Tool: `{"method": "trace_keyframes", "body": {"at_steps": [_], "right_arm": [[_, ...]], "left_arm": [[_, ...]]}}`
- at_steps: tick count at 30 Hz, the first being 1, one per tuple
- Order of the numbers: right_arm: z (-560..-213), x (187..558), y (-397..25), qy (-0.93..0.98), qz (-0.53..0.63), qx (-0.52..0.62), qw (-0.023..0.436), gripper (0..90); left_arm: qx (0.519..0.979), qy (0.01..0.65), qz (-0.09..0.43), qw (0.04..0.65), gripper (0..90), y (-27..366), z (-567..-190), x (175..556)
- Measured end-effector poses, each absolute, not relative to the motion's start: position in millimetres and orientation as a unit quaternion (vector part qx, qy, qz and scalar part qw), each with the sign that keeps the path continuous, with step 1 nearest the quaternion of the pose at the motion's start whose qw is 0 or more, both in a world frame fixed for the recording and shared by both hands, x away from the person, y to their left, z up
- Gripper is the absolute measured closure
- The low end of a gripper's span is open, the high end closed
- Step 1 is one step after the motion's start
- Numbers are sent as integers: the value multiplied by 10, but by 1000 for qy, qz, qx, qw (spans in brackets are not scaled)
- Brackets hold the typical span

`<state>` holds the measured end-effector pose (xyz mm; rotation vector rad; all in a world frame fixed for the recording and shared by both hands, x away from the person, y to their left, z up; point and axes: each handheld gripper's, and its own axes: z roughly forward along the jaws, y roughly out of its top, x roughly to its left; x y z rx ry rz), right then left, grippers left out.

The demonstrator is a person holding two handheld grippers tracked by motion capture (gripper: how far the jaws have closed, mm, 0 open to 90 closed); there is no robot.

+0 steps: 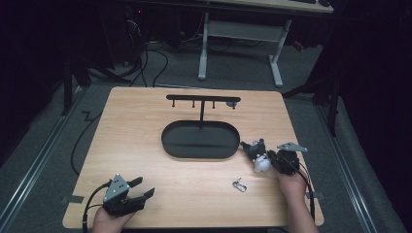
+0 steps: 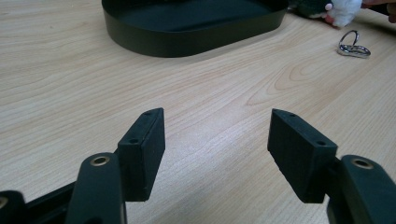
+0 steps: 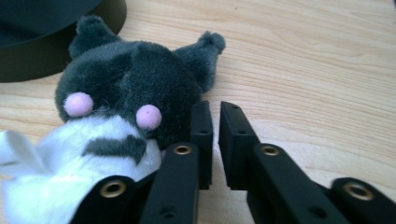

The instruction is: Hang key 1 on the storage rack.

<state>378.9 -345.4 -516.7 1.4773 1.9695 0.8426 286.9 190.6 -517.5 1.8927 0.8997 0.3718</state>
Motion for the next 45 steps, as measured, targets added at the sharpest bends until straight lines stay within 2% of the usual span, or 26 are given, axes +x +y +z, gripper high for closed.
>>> {"method": "trace_keyframes", "body": {"at_steps": [8,9,20,34,39,45], "right_arm": [[-5130,3590,-3491,719,318,550,283,751],[-5119,3538,-3505,717,321,552,280,717],[-5074,3253,-3488,709,333,557,277,643],[-5073,3090,-3347,736,284,568,232,525],[-5024,3102,-3328,752,265,569,203,464],[-4988,3170,-3239,784,214,547,201,421]], "left_arm": [[780,361,152,488,373,1845,-5153,2940],[779,360,151,490,373,1831,-5152,2955],[789,351,151,482,362,1615,-5191,3176],[791,339,149,488,385,1477,-5140,3308],[796,335,146,483,384,1465,-5154,3303],[795,330,149,486,381,1464,-5150,3299]]}}
